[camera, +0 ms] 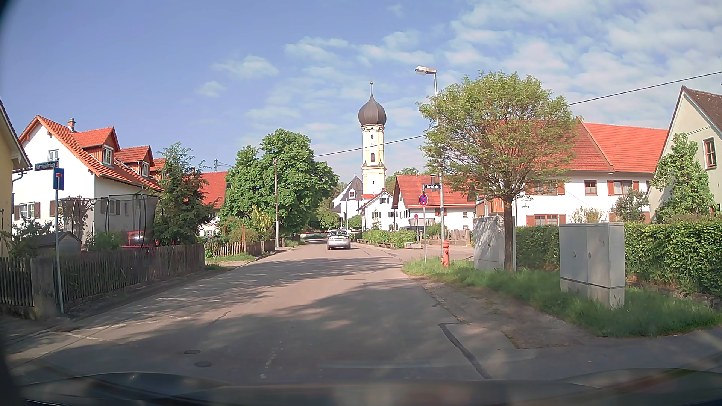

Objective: Follow the waypoints while adhering to traffic rules and regulations

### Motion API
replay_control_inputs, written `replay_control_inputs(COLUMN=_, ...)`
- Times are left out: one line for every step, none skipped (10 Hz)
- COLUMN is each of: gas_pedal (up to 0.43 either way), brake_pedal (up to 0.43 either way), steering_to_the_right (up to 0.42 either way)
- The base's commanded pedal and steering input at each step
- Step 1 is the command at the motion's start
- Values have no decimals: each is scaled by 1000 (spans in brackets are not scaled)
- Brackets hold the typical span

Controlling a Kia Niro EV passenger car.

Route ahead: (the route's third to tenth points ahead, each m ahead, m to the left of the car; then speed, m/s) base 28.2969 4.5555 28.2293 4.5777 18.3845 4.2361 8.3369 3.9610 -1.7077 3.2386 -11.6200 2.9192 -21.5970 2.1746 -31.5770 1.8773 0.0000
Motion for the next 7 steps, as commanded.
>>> replay_control_inputs(gas_pedal=0, brake_pedal=226, steering_to_the_right=730)
replay_control_inputs(gas_pedal=0, brake_pedal=220, steering_to_the_right=724)
replay_control_inputs(gas_pedal=0, brake_pedal=213, steering_to_the_right=718)
replay_control_inputs(gas_pedal=0, brake_pedal=207, steering_to_the_right=708)
replay_control_inputs(gas_pedal=0, brake_pedal=189, steering_to_the_right=699)
replay_control_inputs(gas_pedal=0, brake_pedal=159, steering_to_the_right=690)
replay_control_inputs(gas_pedal=0, brake_pedal=128, steering_to_the_right=684)
